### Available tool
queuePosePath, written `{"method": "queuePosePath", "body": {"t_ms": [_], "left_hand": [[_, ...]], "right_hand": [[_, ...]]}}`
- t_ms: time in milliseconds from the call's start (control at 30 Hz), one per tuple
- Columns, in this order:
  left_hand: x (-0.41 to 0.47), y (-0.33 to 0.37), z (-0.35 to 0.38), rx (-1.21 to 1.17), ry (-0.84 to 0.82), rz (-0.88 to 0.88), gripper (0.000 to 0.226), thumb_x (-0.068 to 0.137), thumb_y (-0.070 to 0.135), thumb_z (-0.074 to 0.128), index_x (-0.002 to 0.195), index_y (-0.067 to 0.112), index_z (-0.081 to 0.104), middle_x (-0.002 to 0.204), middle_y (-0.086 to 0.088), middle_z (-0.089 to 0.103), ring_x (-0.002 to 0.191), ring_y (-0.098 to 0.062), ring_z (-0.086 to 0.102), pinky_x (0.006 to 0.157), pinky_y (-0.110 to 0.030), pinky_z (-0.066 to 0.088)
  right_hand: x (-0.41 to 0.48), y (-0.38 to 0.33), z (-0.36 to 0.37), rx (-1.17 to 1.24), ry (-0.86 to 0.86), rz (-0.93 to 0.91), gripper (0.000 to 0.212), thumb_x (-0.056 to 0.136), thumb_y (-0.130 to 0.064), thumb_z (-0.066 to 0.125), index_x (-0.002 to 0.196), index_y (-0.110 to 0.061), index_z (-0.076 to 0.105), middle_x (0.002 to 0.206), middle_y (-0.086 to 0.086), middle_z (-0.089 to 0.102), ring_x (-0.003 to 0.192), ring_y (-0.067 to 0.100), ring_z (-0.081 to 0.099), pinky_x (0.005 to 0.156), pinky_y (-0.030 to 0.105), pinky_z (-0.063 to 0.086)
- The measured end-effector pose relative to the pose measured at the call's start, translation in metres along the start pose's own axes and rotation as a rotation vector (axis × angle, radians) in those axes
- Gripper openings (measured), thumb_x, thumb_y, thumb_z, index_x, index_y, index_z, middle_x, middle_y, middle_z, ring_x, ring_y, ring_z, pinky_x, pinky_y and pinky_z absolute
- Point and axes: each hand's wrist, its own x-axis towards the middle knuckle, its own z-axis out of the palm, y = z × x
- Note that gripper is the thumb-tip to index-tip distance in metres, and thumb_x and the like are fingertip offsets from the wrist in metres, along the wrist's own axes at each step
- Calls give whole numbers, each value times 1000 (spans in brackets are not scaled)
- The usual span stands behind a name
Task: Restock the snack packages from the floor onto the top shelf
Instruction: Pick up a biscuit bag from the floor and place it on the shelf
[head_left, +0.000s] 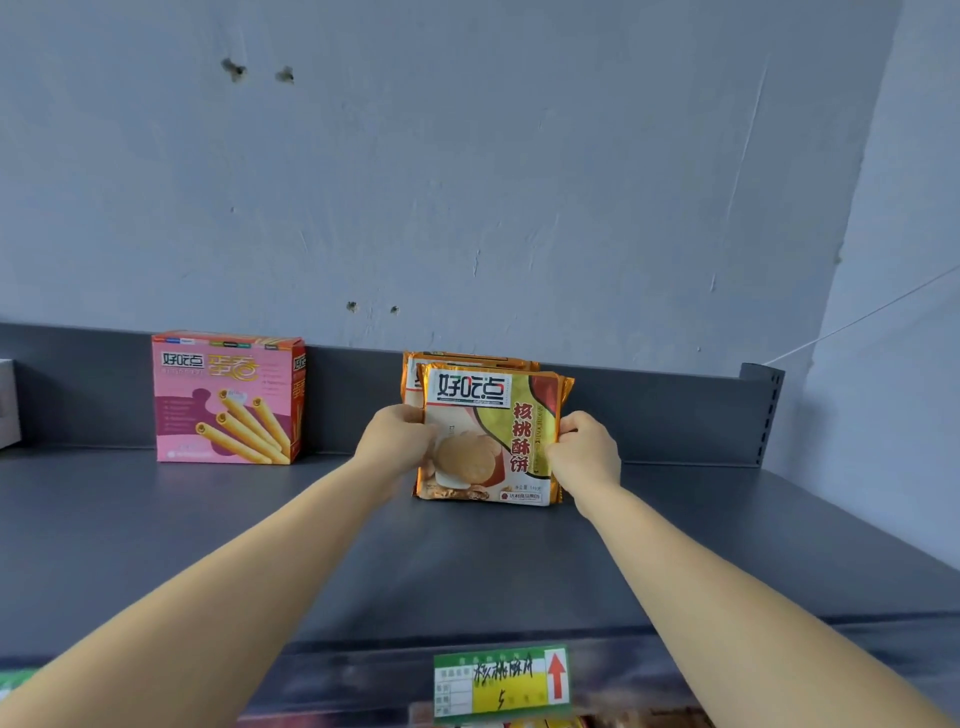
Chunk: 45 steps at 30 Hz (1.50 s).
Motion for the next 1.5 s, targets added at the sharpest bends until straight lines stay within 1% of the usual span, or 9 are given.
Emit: {"method": "queuePosePath", "body": {"t_ms": [100,233,333,567,733,833,1000,1233,1500], "left_hand": [[5,-1,1,-4,10,13,22,86,5,57,79,25,62,89,2,68,89,-20,66,89,-41,56],[10,-4,2,-41,-27,37,17,89,6,57,97,20,61,102,-1,69,90,-17,65,87,-38,56],[10,-6,5,-45,-66,51,20,90,10,59,107,21,60,110,1,68,101,-17,65,92,-37,54],[-7,5,7,266,24,86,29,80,21,54,109,20,56,105,-3,65,92,-20,62,72,-32,51],[-24,18,17,517,94,268,52,88,28,57,137,19,43,135,-10,45,121,-29,48,98,-41,45],[-37,28,33,618,1,375,60,91,28,57,145,15,37,146,-8,42,134,-27,39,110,-42,35],[-59,35,66,807,-224,520,42,92,32,53,128,11,57,133,-7,56,121,-27,52,90,-34,46],[-102,22,93,918,-486,806,44,93,39,53,125,10,57,130,-9,57,120,-29,52,97,-44,48],[-207,28,102,889,-673,1116,36,95,35,50,120,11,58,123,-10,60,115,-30,52,92,-40,42]], "right_hand": [[7,0,4,30,-14,-1,10,93,-12,52,99,-15,59,100,1,65,88,18,61,56,26,44],[12,3,9,126,-60,-13,10,93,-13,55,97,-21,57,103,0,66,90,17,63,74,38,58],[13,7,10,188,-118,-15,15,93,-12,56,102,-23,57,106,0,68,90,16,64,76,37,58],[7,11,-2,108,-230,-1,56,89,-13,64,140,-16,40,135,6,55,117,23,57,91,39,54],[-5,17,-26,-39,-218,-71,61,91,-22,64,145,-16,36,146,6,45,131,24,47,100,37,45],[-17,23,-47,-142,-186,-90,54,92,-25,62,141,-18,42,142,5,50,128,23,49,100,36,45],[-43,34,-88,-377,-78,-91,38,92,-32,59,129,-23,56,133,-4,58,122,18,53,97,33,45],[-121,55,-135,-584,62,115,36,90,-38,60,123,-25,61,128,-1,62,119,21,56,98,39,48],[-264,60,-201,-828,124,438,42,91,-35,57,132,-24,55,131,4,58,121,25,53,99,36,46]]}}
